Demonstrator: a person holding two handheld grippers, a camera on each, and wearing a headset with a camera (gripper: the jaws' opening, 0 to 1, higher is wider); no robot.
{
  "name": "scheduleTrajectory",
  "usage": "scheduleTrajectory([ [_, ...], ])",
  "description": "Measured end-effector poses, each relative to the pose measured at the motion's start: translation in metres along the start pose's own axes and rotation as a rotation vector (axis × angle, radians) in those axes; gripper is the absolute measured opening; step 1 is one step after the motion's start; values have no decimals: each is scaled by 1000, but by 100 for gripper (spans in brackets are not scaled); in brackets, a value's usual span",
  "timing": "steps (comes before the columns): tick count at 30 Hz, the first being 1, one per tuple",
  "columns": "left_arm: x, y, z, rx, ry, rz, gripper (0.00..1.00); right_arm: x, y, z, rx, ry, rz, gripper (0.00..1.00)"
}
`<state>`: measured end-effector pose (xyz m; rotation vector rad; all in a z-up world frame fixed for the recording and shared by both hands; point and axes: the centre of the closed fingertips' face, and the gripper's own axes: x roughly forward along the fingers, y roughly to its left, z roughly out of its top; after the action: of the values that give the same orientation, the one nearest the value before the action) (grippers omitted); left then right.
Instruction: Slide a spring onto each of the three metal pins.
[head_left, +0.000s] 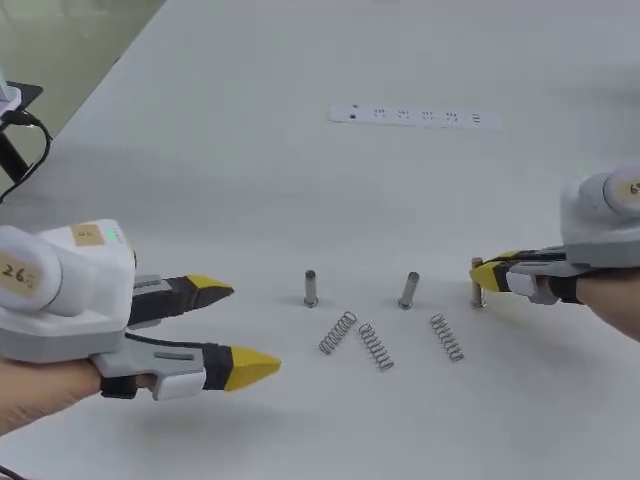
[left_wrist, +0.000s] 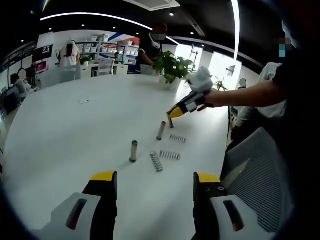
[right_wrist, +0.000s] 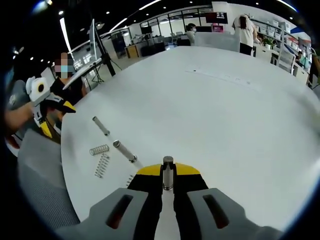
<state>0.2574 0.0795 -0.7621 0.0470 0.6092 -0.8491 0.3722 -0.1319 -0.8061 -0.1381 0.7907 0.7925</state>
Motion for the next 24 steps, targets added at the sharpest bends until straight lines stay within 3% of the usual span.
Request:
scheduleTrajectory([
  [18, 1, -3, -2, 5, 6, -6, 56, -5, 6, -7, -40, -42, -8, 5],
  [24, 2, -3, -2, 6, 7, -8, 56, -8, 9, -10, -112, -55, -25, 5],
])
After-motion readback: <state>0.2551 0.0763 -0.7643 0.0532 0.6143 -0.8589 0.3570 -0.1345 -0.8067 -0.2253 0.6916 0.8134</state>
